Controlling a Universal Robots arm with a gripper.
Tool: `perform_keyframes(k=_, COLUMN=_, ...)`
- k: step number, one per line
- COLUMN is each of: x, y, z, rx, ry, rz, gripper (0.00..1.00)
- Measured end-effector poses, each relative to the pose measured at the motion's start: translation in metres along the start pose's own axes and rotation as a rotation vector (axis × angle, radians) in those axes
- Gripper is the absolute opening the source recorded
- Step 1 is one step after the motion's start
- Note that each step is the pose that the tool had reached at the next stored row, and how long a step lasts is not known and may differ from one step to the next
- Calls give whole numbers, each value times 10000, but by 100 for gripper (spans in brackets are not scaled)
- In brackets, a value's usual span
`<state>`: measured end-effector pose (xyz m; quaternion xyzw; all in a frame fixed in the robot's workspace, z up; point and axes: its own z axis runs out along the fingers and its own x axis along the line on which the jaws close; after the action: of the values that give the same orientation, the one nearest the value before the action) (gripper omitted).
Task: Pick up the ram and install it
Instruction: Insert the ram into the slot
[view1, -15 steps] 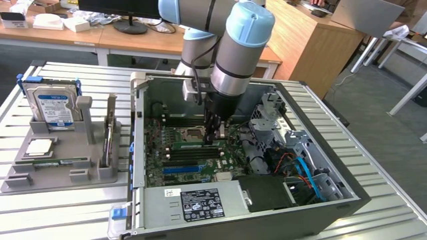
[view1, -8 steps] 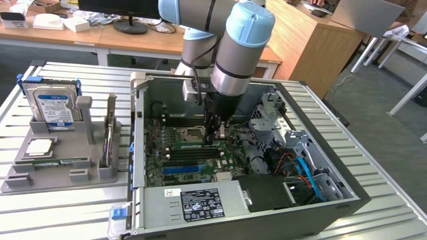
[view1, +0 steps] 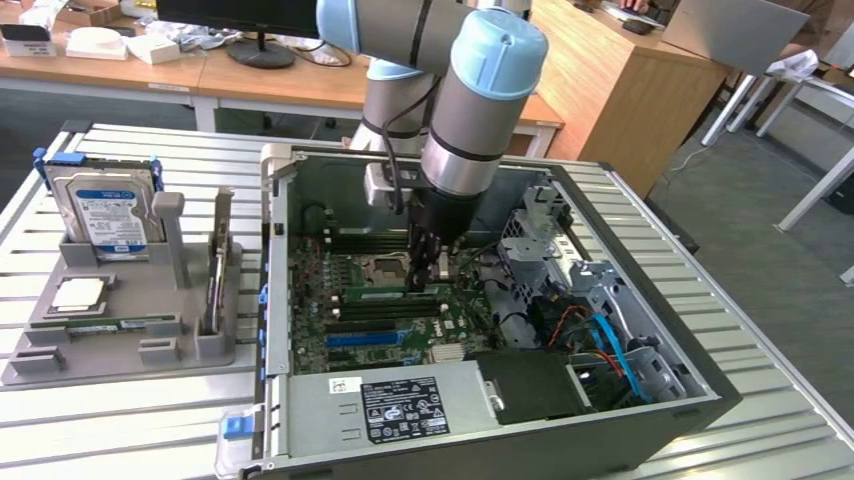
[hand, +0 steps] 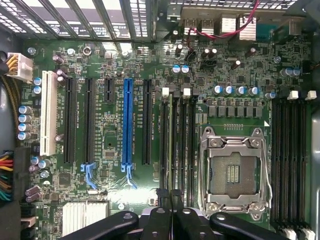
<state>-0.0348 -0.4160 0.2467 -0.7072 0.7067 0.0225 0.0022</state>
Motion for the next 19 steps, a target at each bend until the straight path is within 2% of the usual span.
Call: perform_keyframes(k=19, x=18, y=12, z=7, rx=2, ry=1, rz=0, gripper=11)
